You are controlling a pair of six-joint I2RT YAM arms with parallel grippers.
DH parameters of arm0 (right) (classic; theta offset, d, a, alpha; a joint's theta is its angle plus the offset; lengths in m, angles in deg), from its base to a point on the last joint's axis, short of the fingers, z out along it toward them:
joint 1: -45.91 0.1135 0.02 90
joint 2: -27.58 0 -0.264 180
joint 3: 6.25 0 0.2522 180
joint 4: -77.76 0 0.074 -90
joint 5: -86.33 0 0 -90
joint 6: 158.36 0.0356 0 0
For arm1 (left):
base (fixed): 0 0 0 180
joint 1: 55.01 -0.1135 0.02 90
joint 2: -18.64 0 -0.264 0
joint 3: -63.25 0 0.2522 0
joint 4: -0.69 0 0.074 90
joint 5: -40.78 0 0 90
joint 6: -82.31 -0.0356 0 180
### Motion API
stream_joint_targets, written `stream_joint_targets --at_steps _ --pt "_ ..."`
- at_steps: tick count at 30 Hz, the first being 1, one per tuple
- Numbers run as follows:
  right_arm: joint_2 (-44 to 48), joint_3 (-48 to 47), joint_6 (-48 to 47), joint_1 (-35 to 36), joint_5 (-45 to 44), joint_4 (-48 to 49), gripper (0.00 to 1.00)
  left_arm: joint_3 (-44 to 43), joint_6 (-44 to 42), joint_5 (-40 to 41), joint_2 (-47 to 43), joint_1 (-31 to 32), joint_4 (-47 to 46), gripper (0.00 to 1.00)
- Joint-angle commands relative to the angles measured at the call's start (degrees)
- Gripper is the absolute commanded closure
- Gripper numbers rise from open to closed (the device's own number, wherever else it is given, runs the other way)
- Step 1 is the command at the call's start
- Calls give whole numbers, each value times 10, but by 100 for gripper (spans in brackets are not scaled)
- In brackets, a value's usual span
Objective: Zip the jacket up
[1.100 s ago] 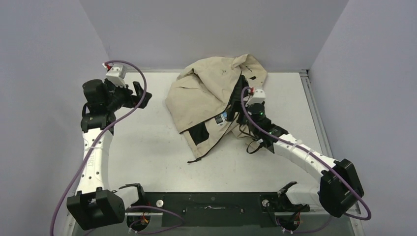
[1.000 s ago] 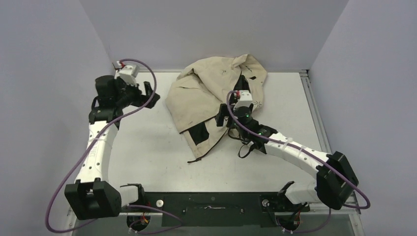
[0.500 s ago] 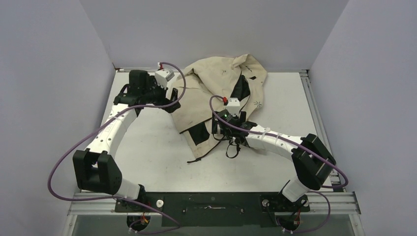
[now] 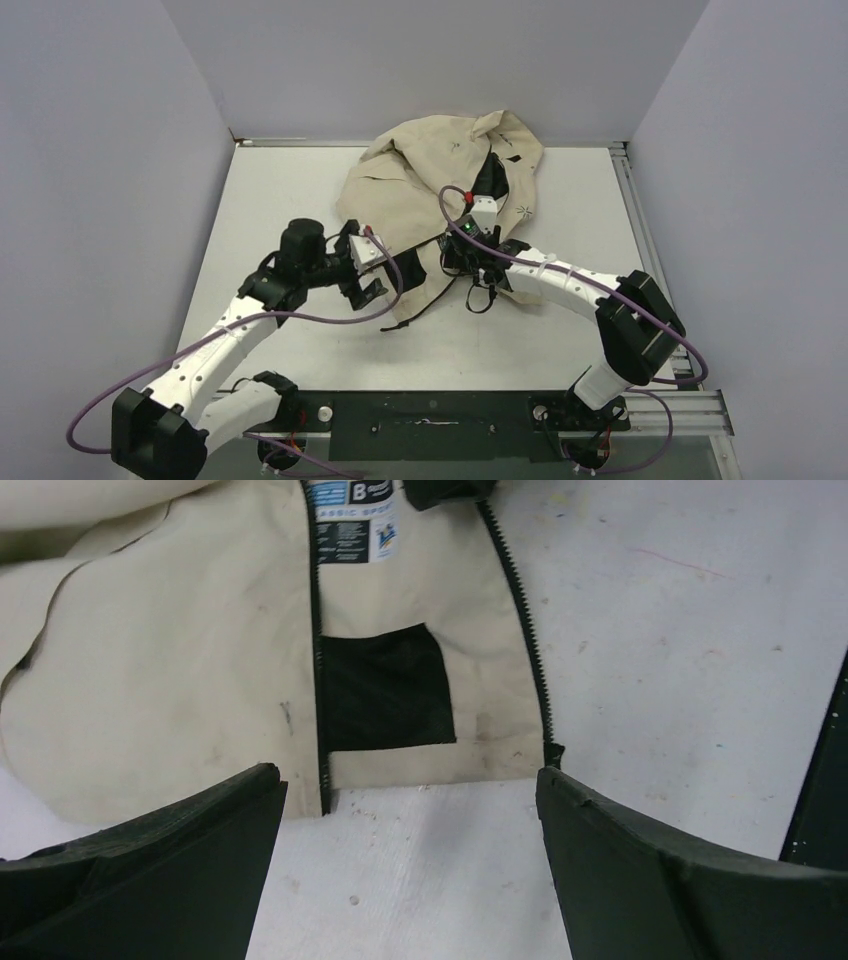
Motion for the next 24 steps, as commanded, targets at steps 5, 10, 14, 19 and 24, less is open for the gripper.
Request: stream_joint_targets --at_steps 5,10,14,19,24 --pt "24 -44 -14 -15 57 29 66 105 0 105 -40 138 -198 4" --pt "40 -61 -10 -14 72 22 79 132 25 178 -9 192 -293 4" --pt "47 -83 -7 -13 81 9 82 121 58 217 39 209 -325 4" --pt "47 -119 -2 -12 91 -7 84 92 90 228 95 211 -336 3" --pt "47 -147 -2 -12 85 -17 85 89 89 203 105 233 -340 1"
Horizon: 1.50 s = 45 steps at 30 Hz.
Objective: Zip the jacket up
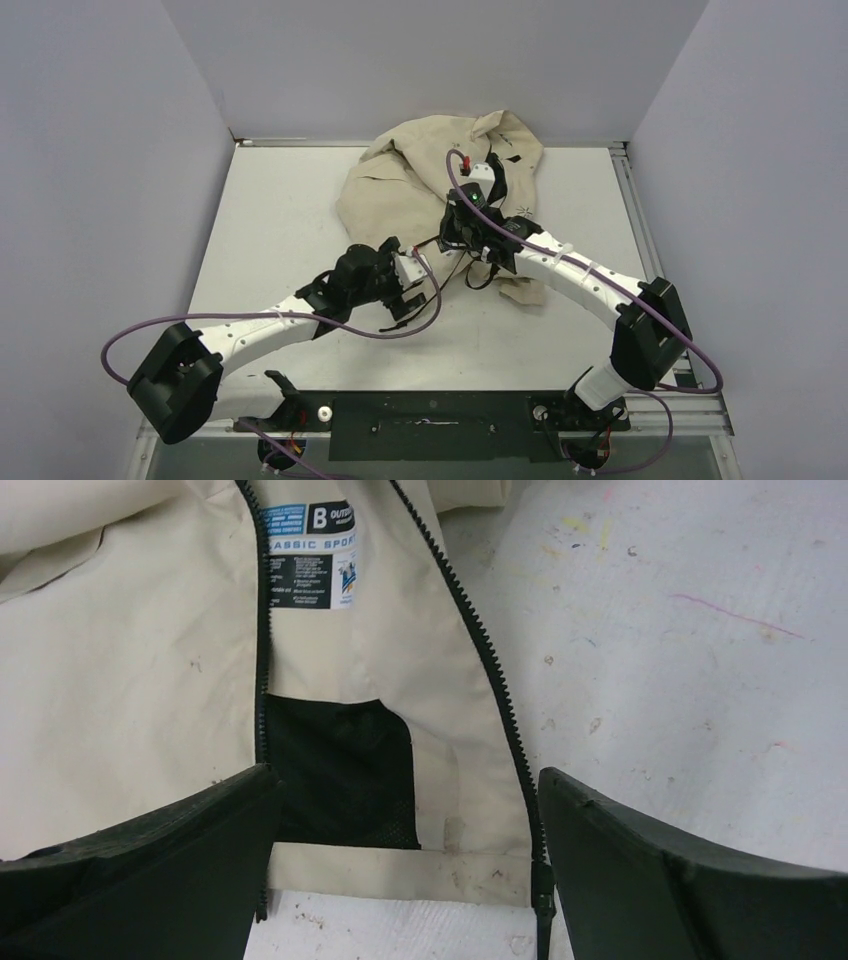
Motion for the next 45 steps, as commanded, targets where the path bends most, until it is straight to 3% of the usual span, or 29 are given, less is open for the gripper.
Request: stream_joint_targets --at_steps 1,2,3,4,7,14,22,40,45 --pt "24 -41 8 -1 -9 -24 85 -18 -7 -6 -5 32 -54 1" --pt "21 -45 12 -3 -16 -39 76 -9 -20 -2 -8 38 -63 1" --pt "23 -44 16 -6 -22 -52 58 -2 -29 -3 -8 41 -69 1" --pt "27 -36 22 -9 -28 -59 48 2 -37 -3 -8 43 -70 1" --pt "62 25 41 -30 -16 -51 37 20 -57 5 -21 46 -86 0" --pt "81 77 48 -56 11 -41 45 56 -70 -5 -53 46 -97 0" --pt "26 76 43 -57 31 -23 59 50 -64 18 -43 47 -98 15" --pt "0 103 59 -22 32 6 59 52 -55 38 -46 47 -99 17" --pt "-8 105 63 -21 29 1 68 52 -54 40 -48 47 -99 17"
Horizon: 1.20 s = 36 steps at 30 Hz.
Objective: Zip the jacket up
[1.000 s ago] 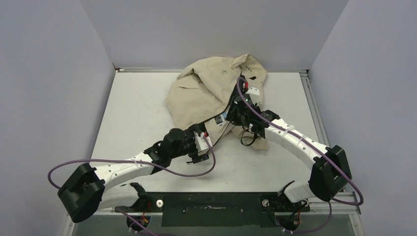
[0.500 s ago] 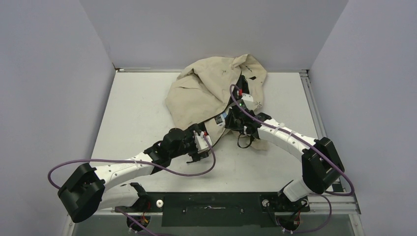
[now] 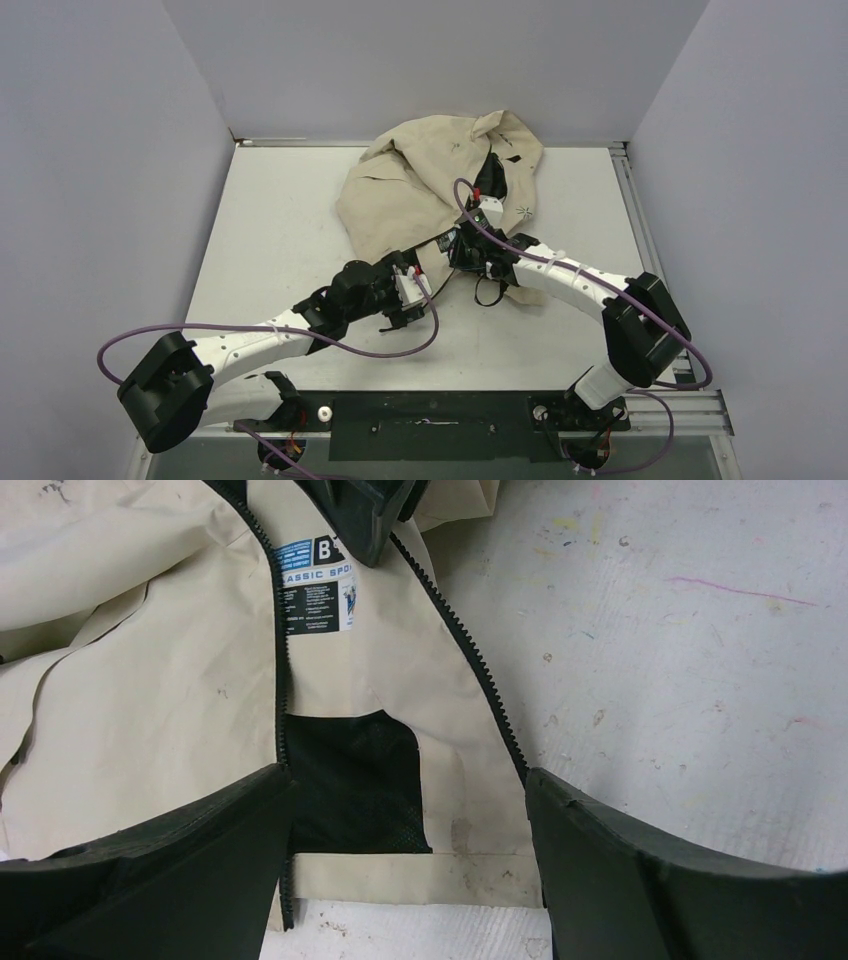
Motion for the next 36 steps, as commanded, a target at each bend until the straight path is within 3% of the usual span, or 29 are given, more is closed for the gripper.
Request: stream_joint_targets --at_steps 1,9,16,21,33,36 --pt "-1 -1 10 4 -6 15 70 -7 8 5 -10 3 -31 17" --pt "26 0 13 9 -16 -1 94 -11 15 -4 -7 11 -33 16" --pt "32 -52 15 22 -5 -9 95 -17 34 21 12 45 -50 12" --pt "34 -98 24 29 -4 -24 95 -22 66 96 31 62 -72 11" --pt "48 -115 46 30 7 -25 95 -17 33 198 75 81 -110 48" --pt "50 -121 46 30 6 -27 95 -22 22 206 84 82 -101 49"
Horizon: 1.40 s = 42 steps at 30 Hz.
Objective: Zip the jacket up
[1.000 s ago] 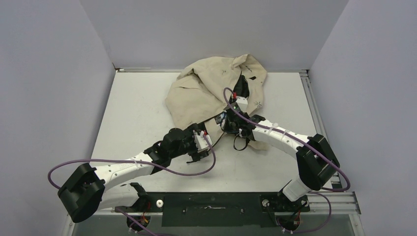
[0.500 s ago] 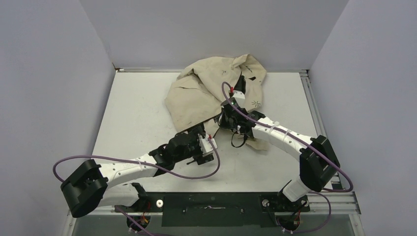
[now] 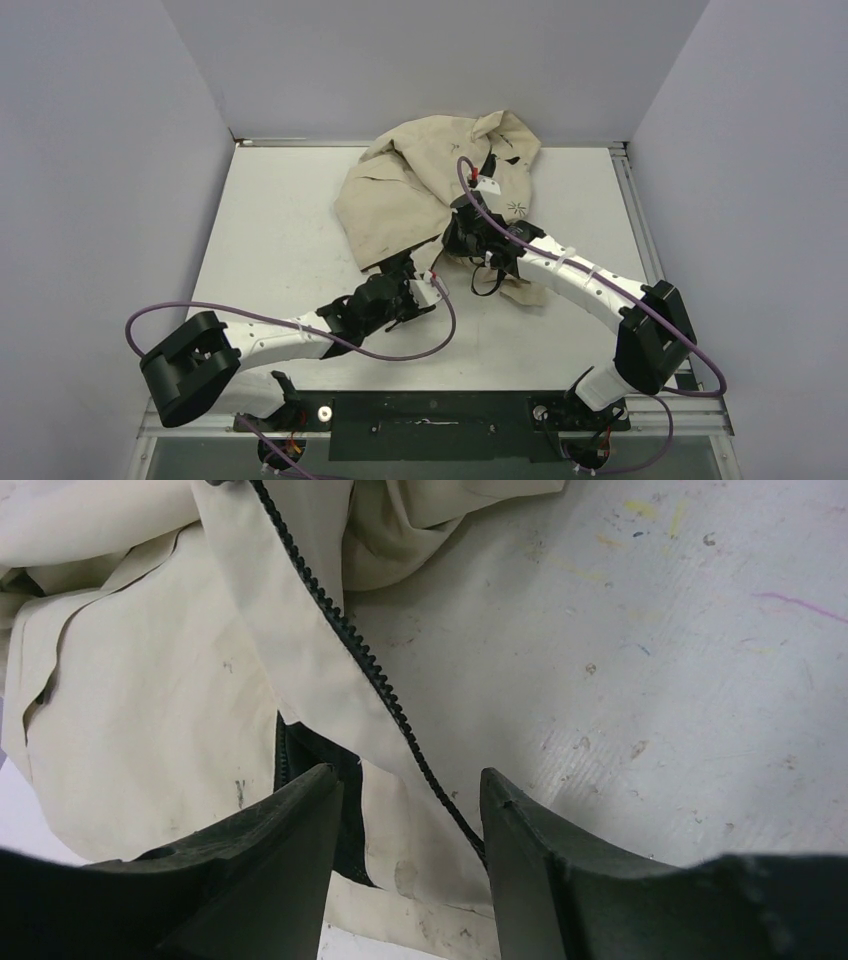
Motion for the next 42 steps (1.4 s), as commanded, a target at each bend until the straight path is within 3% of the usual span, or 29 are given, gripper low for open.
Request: stream_joint_targets --at_steps 1,5,8,12,15,18,27,30,33,39,42 --pt "28 -37 9 4 5 6 95 -24 -20 32 11 7 -20 48" --pt "22 -45 13 5 7 5 95 -39 0 50 15 27 -16 36" --pt "21 -49 15 5 9 5 95 -40 0 66 27 32 -31 39" --pt "31 -46 12 2 4 -2 95 -30 -30 91 30 23 -44 64" --pt "43 -39 7 -16 9 -8 95 -32 -25 106 17 3 -13 85" --pt "52 -27 -1 -35 23 -7 95 -37 -20 108 -6 -11 28 100" --pt "63 -12 -40 -58 47 -23 95 -67 41 -72 -85 -64 145 100" --pt "72 -3 -81 -80 106 -16 93 -94 47 -154 -107 -92 193 100" --pt "77 -5 -169 -102 201 -15 83 -115 43 -241 -121 -121 240 100" --pt "151 24 -358 -119 376 -22 45 -169 54 -354 -120 -157 306 100" --pt "206 64 -429 -121 437 21 34 -193 60 -407 -112 -173 336 100"
